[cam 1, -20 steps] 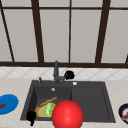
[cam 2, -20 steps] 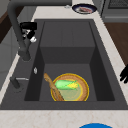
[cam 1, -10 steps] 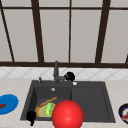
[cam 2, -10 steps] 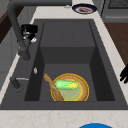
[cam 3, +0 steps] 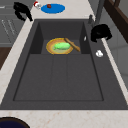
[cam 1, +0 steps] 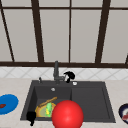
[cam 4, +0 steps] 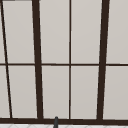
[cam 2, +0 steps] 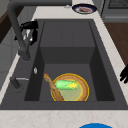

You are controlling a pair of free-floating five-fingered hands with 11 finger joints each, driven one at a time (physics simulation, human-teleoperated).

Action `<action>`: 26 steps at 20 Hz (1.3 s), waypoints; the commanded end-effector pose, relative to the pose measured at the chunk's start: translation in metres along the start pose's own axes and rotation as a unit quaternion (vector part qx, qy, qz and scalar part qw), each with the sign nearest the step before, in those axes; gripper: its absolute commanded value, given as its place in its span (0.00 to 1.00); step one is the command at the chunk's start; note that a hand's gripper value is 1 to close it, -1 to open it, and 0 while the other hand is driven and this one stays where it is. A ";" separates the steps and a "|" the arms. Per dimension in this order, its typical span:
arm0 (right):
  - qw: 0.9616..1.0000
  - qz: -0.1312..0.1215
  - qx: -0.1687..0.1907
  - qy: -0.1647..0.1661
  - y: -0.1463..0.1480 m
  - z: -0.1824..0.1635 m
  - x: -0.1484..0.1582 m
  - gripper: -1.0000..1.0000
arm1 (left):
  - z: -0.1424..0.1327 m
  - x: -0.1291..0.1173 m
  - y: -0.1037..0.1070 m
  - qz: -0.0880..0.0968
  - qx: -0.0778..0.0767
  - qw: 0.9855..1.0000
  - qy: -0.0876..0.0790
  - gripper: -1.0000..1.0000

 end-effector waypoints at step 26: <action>0.952 0.125 0.227 0.166 -0.027 -0.022 0.078 0.00 | 0.000 0.000 0.000 0.000 0.000 1.000 0.000 0.50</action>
